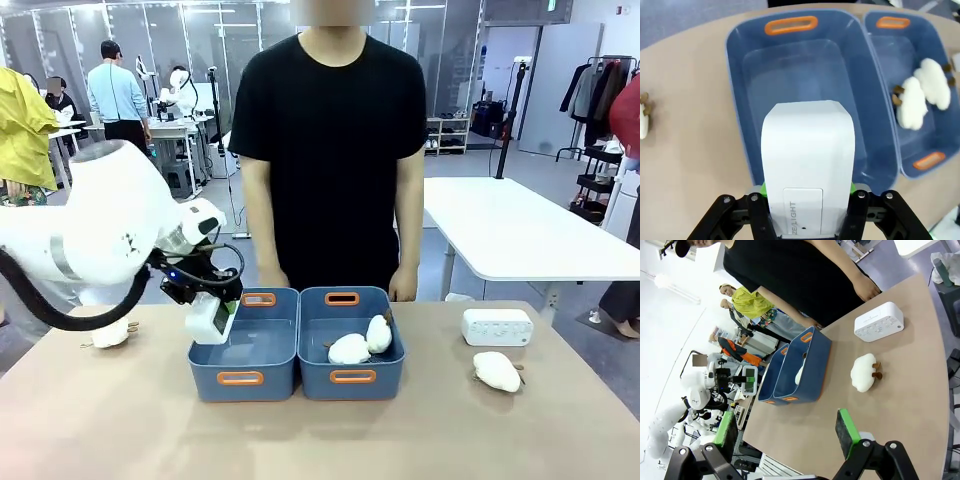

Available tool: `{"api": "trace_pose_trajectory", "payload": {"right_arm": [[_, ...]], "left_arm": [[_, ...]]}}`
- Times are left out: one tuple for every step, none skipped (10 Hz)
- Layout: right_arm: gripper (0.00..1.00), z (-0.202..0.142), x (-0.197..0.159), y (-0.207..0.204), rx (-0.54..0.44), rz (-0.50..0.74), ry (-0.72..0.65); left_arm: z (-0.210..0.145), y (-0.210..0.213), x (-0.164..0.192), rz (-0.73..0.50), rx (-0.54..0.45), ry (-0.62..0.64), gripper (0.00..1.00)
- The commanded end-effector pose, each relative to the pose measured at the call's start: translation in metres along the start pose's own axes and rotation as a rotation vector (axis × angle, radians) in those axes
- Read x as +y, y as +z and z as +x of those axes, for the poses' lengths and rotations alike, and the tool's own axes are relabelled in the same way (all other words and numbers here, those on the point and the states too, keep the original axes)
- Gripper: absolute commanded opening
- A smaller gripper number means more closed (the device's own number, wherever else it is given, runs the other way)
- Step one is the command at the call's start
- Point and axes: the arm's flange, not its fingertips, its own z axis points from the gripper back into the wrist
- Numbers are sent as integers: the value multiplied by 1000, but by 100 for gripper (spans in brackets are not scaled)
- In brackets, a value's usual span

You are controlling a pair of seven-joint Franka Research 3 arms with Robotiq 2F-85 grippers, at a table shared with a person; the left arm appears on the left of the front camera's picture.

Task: Sort the digital clocks into the basket.
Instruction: Pick up the Digital clock from the table and place it into the empty Plastic storage basket.

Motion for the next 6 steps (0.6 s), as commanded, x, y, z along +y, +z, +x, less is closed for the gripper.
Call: {"api": "trace_pose_trajectory", "payload": {"right_arm": [[100, 1, 2, 0, -11, 8, 3], [100, 1, 2, 0, -11, 8, 3], [100, 1, 2, 0, -11, 8, 3], [100, 1, 2, 0, -11, 8, 3], [100, 1, 2, 0, -11, 8, 3], [100, 1, 2, 0, -11, 8, 3]], "left_arm": [[12, -28, -21, 26, 0, 50, 52], [15, -41, -23, -3, 26, 47, 52], [12, -49, -26, 9, 14, 51, 52], [6, -54, -28, -2, 31, 38, 52], [3, -64, -24, 24, 41, 38, 52], [1, -70, -23, 37, 51, 36, 52]]}}
